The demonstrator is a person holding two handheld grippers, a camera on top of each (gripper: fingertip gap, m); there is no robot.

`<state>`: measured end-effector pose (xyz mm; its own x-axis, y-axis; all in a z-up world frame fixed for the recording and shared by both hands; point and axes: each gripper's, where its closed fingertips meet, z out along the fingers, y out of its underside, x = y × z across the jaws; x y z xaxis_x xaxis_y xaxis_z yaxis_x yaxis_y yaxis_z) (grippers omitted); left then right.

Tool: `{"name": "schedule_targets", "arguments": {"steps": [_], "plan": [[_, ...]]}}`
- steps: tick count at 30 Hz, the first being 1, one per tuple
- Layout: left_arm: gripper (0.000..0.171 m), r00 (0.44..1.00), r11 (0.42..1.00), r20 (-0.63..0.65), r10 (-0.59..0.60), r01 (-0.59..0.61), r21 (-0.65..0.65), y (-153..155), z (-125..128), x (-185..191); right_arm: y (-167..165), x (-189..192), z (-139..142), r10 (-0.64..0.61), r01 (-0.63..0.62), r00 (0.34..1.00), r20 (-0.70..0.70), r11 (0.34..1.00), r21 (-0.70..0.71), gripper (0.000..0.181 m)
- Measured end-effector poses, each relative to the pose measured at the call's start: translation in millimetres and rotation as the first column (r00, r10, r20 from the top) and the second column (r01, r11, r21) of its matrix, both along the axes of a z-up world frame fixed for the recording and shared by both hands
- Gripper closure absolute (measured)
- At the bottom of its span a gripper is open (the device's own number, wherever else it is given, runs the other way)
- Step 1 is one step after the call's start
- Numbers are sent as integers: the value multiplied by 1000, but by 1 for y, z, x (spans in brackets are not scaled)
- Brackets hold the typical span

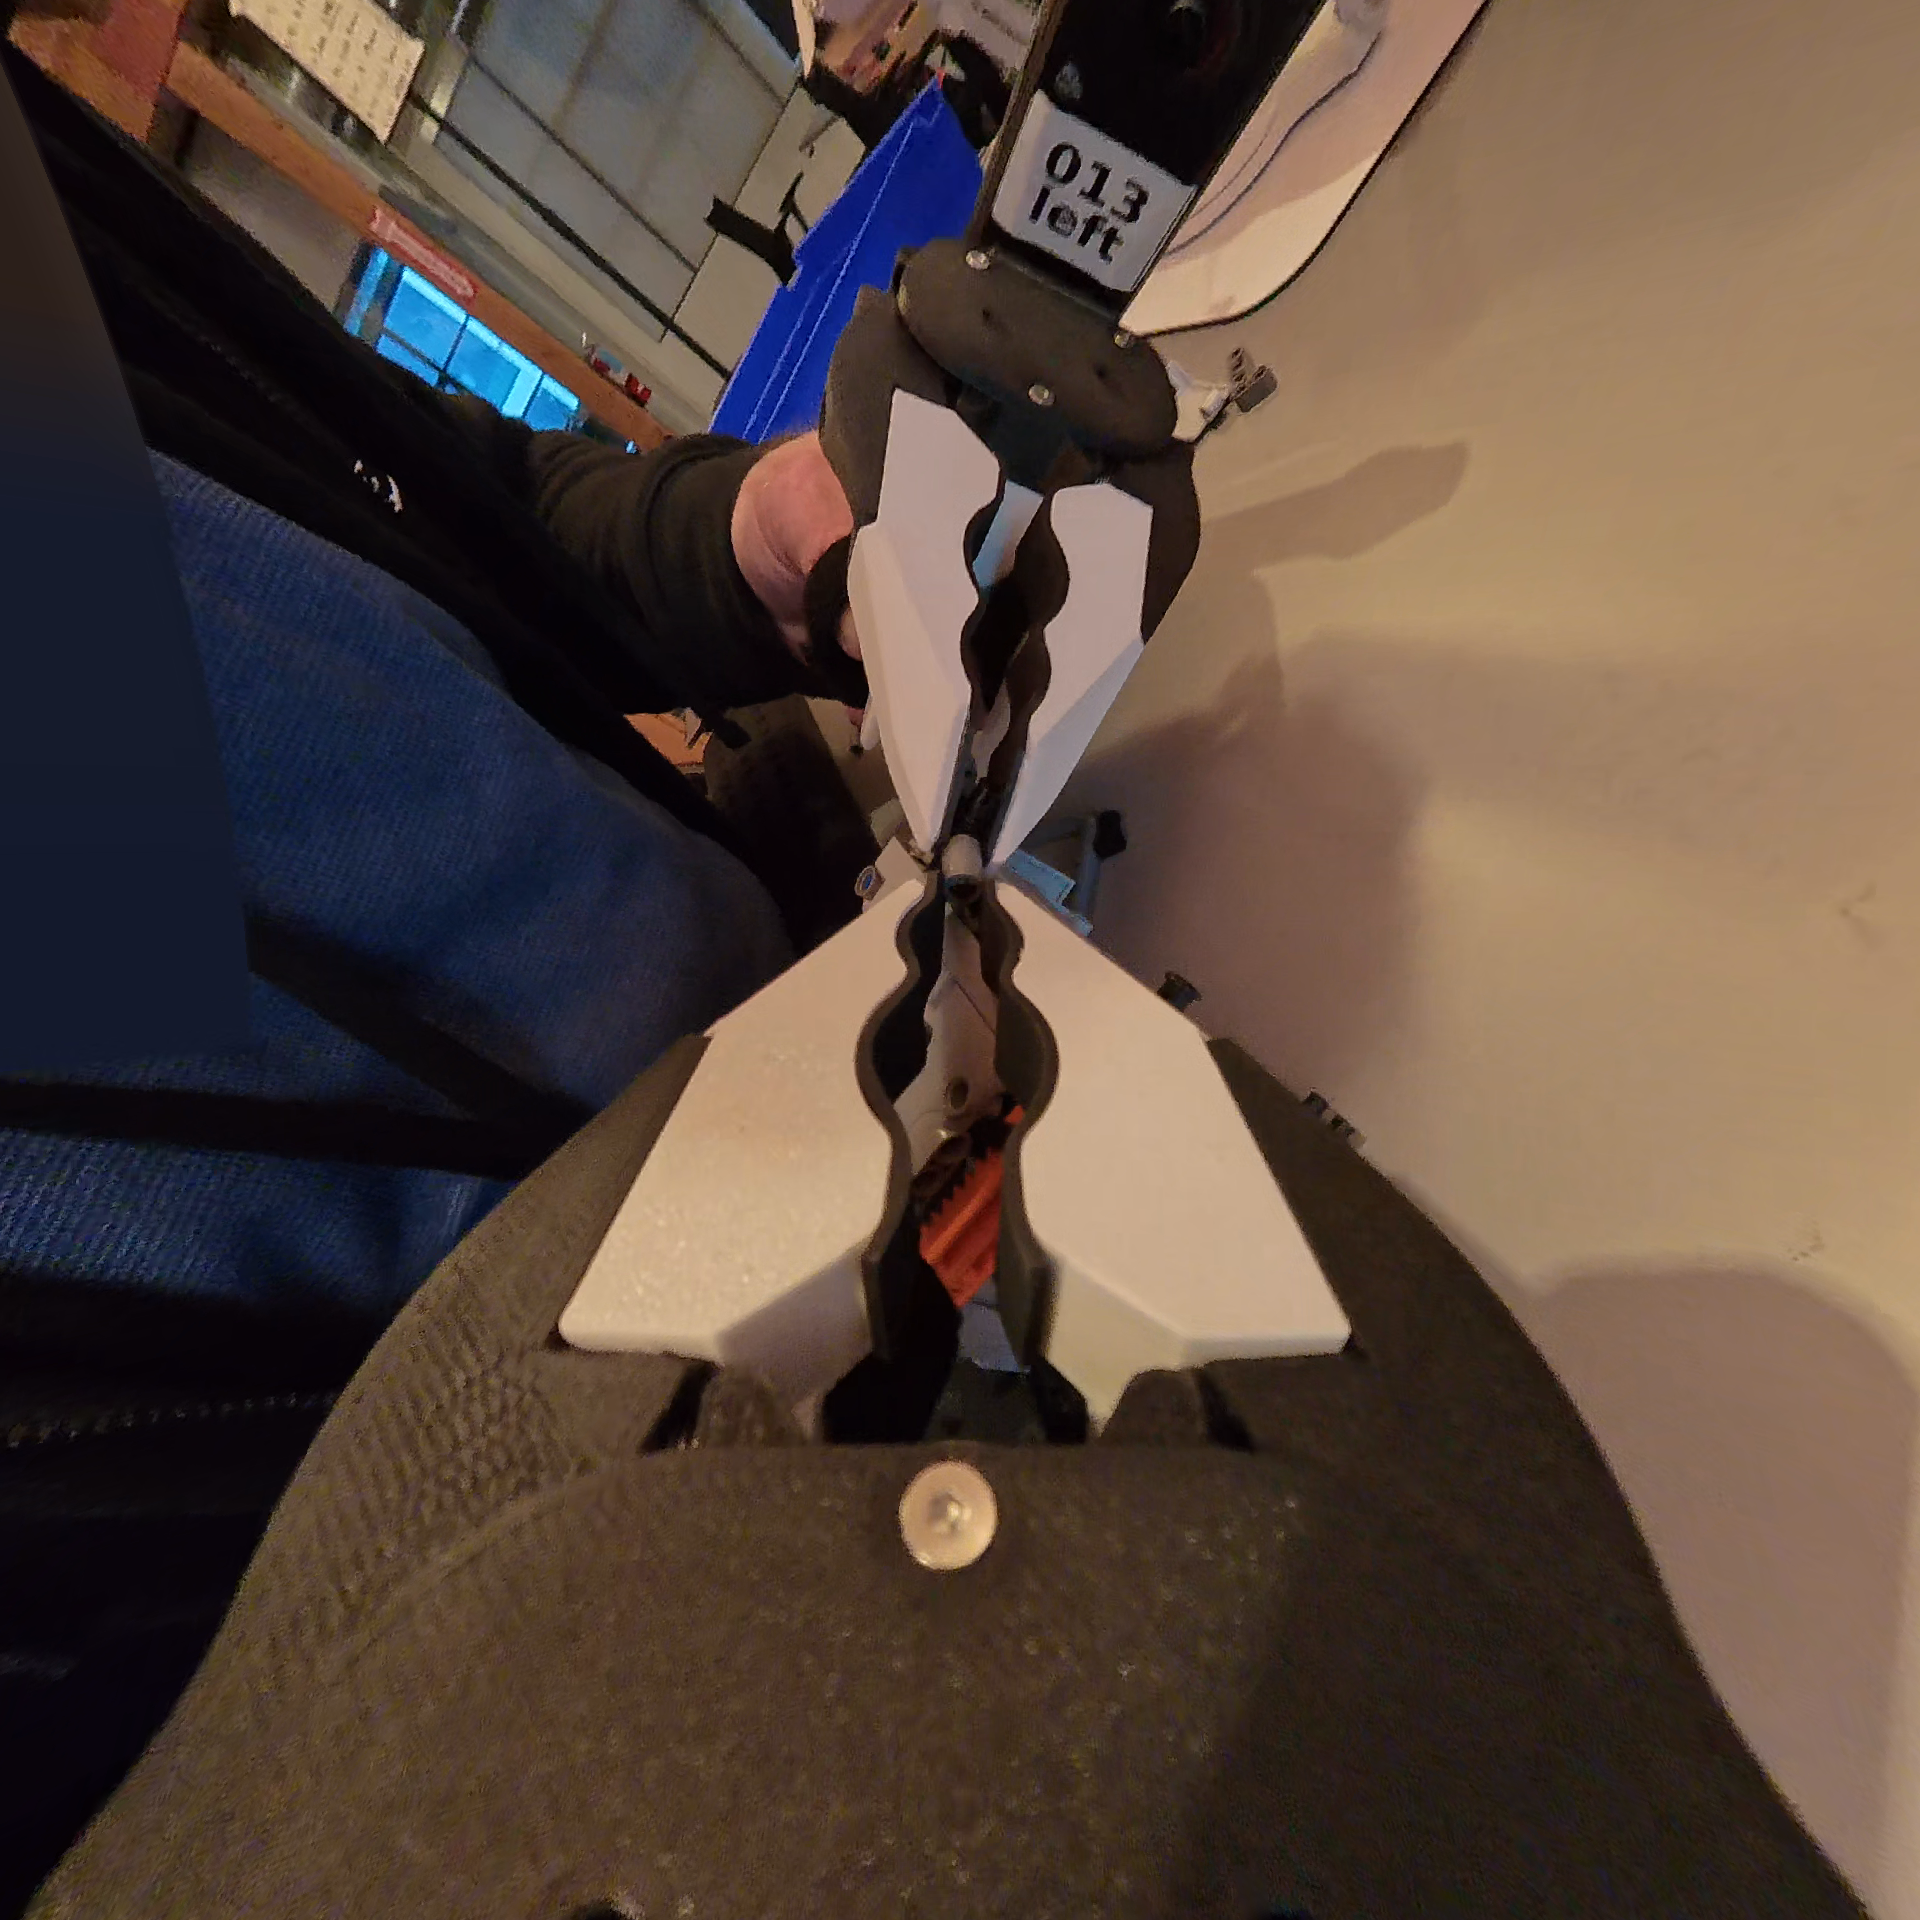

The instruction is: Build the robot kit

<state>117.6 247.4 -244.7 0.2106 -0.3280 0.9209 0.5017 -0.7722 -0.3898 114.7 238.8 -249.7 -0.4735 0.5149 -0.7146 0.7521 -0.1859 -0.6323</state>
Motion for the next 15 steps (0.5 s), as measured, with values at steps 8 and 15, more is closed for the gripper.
{"name": "schedule_targets", "arguments": {"steps": [8, 15], "plan": [[167, 999, 998, -24, -49, 50, 31, -3, 6, 1, 2, 2, 7, 60, -60, 998, 14, 998, -2, 178], [167, 996, 997, -45, -73, 73, -8, -10, 7, 9, -7, 7, 8, 133, -130, 989, 70, 990, -53, 178]]}}
